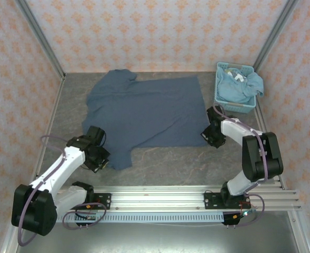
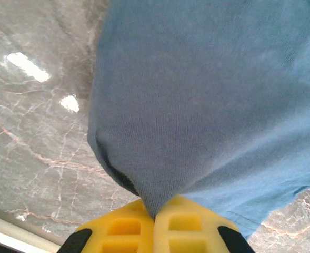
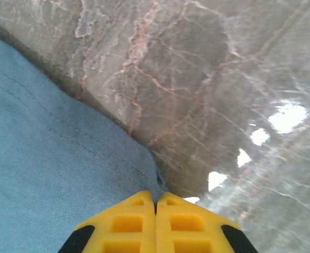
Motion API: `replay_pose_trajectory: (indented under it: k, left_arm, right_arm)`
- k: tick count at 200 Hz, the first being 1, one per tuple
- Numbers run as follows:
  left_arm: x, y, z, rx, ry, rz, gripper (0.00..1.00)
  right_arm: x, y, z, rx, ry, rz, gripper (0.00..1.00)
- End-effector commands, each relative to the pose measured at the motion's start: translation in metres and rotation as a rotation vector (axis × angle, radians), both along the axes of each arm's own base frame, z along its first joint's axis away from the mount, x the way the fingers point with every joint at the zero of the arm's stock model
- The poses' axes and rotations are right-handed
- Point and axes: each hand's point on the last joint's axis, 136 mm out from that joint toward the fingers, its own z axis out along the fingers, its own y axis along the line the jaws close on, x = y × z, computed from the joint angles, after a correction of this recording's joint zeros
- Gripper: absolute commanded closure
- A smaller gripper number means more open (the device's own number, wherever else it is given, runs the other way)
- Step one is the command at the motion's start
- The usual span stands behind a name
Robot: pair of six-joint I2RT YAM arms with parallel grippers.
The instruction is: Fold and stack the t-shirts
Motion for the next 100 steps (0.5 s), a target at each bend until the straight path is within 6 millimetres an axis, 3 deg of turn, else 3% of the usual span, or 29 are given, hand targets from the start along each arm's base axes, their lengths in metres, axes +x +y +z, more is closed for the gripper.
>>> replay_pose_trajectory:
  k: [1,61,100]
  left_arm:
    - [-0.024,0.0,0.005,-0.003,0.062,0.009,1.0]
    - [-0.043,-0.007,0.024,-0.028,0.031,-0.018,1.0]
    - [-0.019,-0.008,0.043,-0.011,-0.102,-0.017,1.0]
  right_arm:
    - [-0.021,-0.017,0.016,-0.078,0.016,-0.021,1.0]
    - [-0.08,-0.018,0.026,-0.1,0.12,0.039,1.0]
    - [-0.092,-0.018,0.014,-0.095,0.149,0.045,1.0]
